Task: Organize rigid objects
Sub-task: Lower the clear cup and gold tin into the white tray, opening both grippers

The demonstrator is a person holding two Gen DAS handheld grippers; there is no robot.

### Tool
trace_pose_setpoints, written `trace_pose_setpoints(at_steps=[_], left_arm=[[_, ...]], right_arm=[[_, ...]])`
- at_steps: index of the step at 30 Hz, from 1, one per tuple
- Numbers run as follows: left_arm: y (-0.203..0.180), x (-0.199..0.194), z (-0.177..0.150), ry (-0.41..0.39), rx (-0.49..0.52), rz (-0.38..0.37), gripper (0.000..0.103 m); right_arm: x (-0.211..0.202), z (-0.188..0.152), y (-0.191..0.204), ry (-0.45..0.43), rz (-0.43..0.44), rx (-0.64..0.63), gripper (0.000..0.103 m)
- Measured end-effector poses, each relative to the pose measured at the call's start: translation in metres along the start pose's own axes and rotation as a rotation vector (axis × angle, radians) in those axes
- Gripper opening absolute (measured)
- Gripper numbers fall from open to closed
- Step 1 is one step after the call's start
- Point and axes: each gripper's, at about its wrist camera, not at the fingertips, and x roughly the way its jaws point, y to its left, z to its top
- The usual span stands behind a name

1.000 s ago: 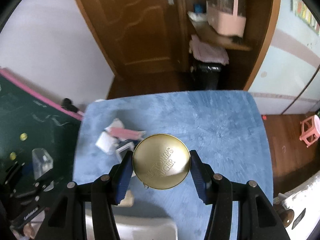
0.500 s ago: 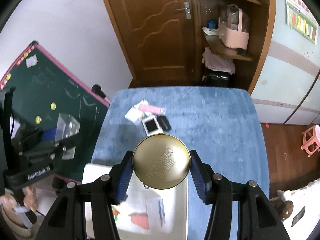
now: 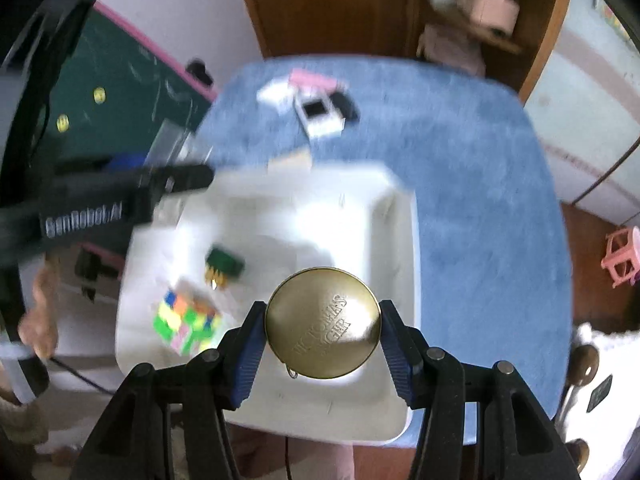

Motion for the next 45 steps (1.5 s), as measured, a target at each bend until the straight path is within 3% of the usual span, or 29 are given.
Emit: trace_pose_setpoints(at_steps=[9, 19, 28, 31, 35, 38, 40, 45], left_arm=[[-0.011, 0.059, -0.029, 0.146, 0.021, -0.013, 0.058], [-0.016, 0.086, -0.040, 0.205, 0.053, 0.017, 0.058], [-0.016, 0.097, -0.037, 0.199, 0.071, 0.037, 0.058], [-0.017, 0.100, -0.038, 0.209, 0.069, 0.022, 0.065], [-0.015, 0.099, -0.040, 0.214, 0.052, 0.001, 0.079], [-0.013, 0.094, -0.040, 0.217, 0.036, -0.003, 0.080], [-0.012, 0.087, -0.039, 0.209, 0.027, -0.004, 0.084], [-0.010, 0.058, -0.035, 0.167, 0.012, -0.035, 0.086]], right_arm=[[0.058, -0.036, -0.003, 0.167, 0.025, 0.057, 0.055], [0.101, -0.039, -0.009, 0.280, 0.052, 0.113, 0.055], [0.116, -0.030, 0.005, 0.234, -0.081, 0.044, 0.056], [0.114, -0.033, 0.012, 0.224, -0.112, -0.001, 0.058], [0.105, -0.036, 0.014, 0.205, -0.081, -0.018, 0.060], [0.096, -0.037, 0.013, 0.193, -0.059, -0.015, 0.061], [0.088, -0.037, 0.012, 0.175, -0.067, -0.012, 0.069], [0.062, -0.034, 0.001, 0.122, -0.053, 0.006, 0.070]])
